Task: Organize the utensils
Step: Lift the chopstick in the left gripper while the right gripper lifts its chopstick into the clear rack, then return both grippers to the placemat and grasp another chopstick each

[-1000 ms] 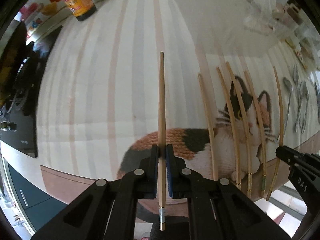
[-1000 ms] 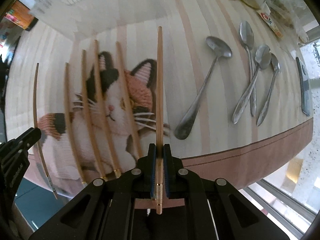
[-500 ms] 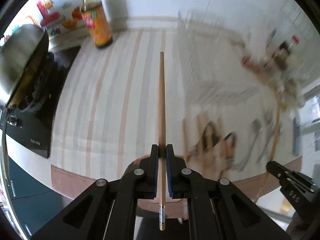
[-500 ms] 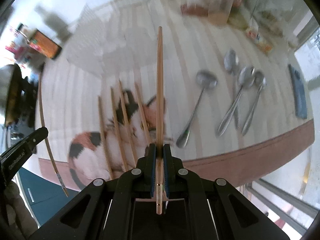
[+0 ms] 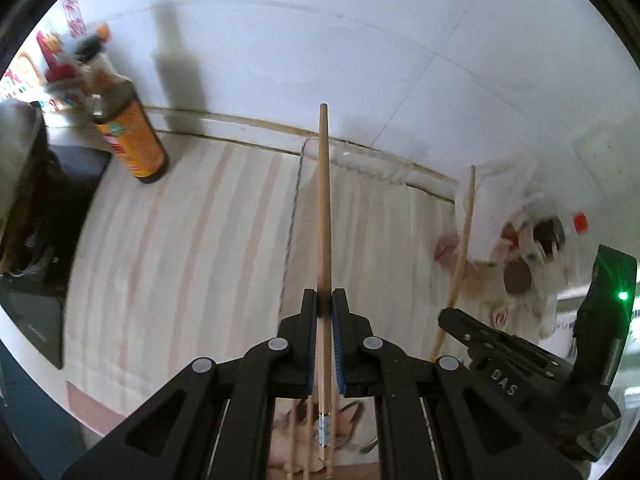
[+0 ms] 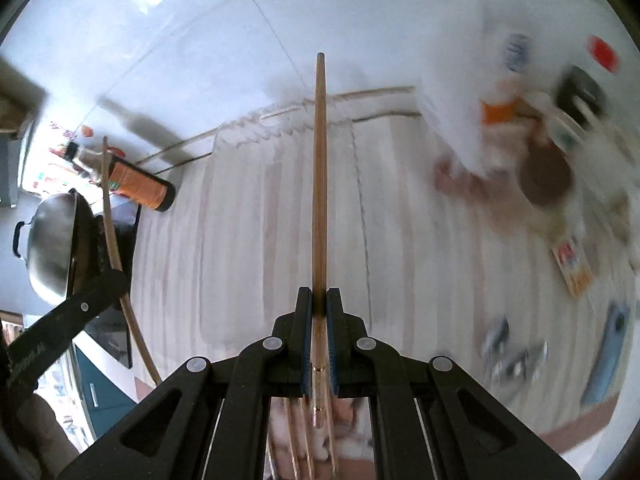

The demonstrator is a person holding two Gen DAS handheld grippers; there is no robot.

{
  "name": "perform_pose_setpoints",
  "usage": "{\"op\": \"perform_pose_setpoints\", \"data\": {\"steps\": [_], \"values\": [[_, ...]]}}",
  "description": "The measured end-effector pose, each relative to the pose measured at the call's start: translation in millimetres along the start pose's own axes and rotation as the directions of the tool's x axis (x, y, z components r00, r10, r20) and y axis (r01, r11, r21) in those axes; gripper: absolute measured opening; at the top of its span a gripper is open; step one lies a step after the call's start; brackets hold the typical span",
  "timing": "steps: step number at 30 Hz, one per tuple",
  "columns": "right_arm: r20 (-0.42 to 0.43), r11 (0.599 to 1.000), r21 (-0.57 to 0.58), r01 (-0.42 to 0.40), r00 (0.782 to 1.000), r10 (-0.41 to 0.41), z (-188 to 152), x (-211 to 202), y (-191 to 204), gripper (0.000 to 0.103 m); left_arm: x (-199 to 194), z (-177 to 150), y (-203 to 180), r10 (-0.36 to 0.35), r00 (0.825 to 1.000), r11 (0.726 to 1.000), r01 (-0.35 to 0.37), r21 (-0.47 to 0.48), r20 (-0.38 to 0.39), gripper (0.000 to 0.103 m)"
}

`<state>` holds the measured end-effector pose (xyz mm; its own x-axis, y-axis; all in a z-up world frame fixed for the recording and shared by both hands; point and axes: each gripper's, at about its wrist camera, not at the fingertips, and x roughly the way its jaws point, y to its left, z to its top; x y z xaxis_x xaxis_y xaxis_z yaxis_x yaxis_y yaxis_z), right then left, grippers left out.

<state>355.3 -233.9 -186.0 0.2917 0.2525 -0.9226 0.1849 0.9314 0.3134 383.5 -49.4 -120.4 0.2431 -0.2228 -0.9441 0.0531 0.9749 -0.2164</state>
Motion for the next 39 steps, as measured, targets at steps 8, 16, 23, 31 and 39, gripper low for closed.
{"op": "perform_pose_setpoints", "data": {"steps": [8,16,23,31,39], "values": [[-0.087,1.0,-0.014,-0.011,0.996,0.01,50.4,46.7,-7.0,0.007,55.9,34.2,-10.5,-0.04,0.992,0.999,0.038,-0.026,-0.121,0.005],[-0.201,0.999,-0.051,-0.001,0.979,-0.009,46.5,75.8,-7.6,0.029,49.9,31.6,-11.2,0.055,0.995,0.998,-0.054,0.019,-0.085,0.012],[-0.075,0.997,-0.046,0.059,0.995,-0.063,22.1,35.9,-20.3,0.041,7.7,5.3,1.9,0.231,0.967,0.971,-0.236,0.04,0.105,0.066],[0.085,0.995,-0.018,0.096,0.992,-0.094,-25.1,-11.7,-29.9,0.066,-28.5,-30.0,20.2,0.287,0.922,0.953,-0.303,0.022,0.26,0.103],[0.105,0.994,0.011,0.11,0.988,-0.111,-80.3,-10.7,-35.2,0.077,-17.7,-76.9,39.1,0.33,0.914,0.936,-0.349,0.042,0.236,0.103]]}}
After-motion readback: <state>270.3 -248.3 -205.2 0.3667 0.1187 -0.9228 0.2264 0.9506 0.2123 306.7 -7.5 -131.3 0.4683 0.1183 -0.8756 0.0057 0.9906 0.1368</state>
